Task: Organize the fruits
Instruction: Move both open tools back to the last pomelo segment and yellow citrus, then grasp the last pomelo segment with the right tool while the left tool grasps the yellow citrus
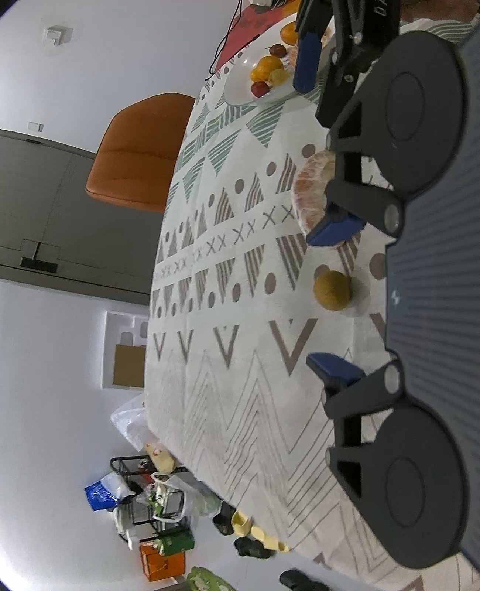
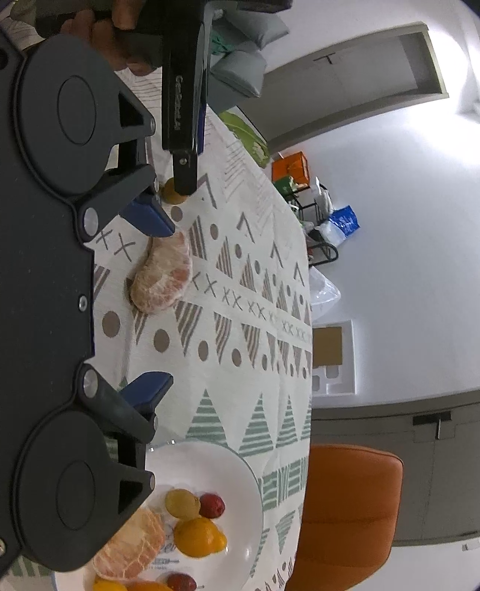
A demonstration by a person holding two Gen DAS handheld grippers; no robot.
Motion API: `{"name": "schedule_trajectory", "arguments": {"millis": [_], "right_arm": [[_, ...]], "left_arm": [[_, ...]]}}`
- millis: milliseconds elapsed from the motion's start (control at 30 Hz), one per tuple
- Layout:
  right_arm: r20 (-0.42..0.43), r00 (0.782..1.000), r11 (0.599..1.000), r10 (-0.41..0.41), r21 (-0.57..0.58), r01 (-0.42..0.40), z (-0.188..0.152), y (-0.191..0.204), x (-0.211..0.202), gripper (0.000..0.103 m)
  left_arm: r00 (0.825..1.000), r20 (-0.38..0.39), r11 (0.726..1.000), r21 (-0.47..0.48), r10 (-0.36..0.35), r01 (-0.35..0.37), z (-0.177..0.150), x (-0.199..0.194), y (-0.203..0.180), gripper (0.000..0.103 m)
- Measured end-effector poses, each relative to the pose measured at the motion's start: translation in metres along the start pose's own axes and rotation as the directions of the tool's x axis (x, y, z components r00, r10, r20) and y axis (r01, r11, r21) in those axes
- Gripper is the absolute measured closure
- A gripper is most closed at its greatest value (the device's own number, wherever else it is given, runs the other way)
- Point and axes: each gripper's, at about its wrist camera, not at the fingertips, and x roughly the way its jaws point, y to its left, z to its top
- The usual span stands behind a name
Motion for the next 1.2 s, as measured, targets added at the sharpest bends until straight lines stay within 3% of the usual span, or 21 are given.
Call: {"name": "schedule_trajectory", "arguments": {"millis": [267,433,800,933,1200], "right_arm": [[-0.021,1.0,1.0,0.02,0.003,-0.02,-0.001,0.003,0.01,0.03],[-0.032,0.999,1.0,0.028,0.005,-0.027,0.0,0.004,0.02,0.031],[-0.059,0.997,0.998,0.053,-0.018,-0.055,-0.003,0.022,0.04,0.042],[-0.083,0.989,0.992,0.125,0.015,-0.124,0.0,0.024,0.038,0.052],[-0.106,0.99,0.994,0.092,-0.053,-0.098,0.004,0.042,0.05,0.051]], "left_arm": [[1.0,-0.021,1.0,-0.005,-0.004,0.003,-0.004,0.01,0.0,0.057],[0.999,-0.041,1.0,-0.022,-0.011,0.01,-0.006,0.016,0.002,0.078],[0.999,-0.015,0.998,-0.037,0.041,-0.041,-0.004,-0.009,0.02,0.078],[0.998,-0.015,0.997,-0.053,0.058,-0.058,-0.004,-0.012,0.027,0.078],[0.998,-0.002,0.997,-0.056,0.059,-0.059,-0.006,-0.018,0.031,0.078]]}}
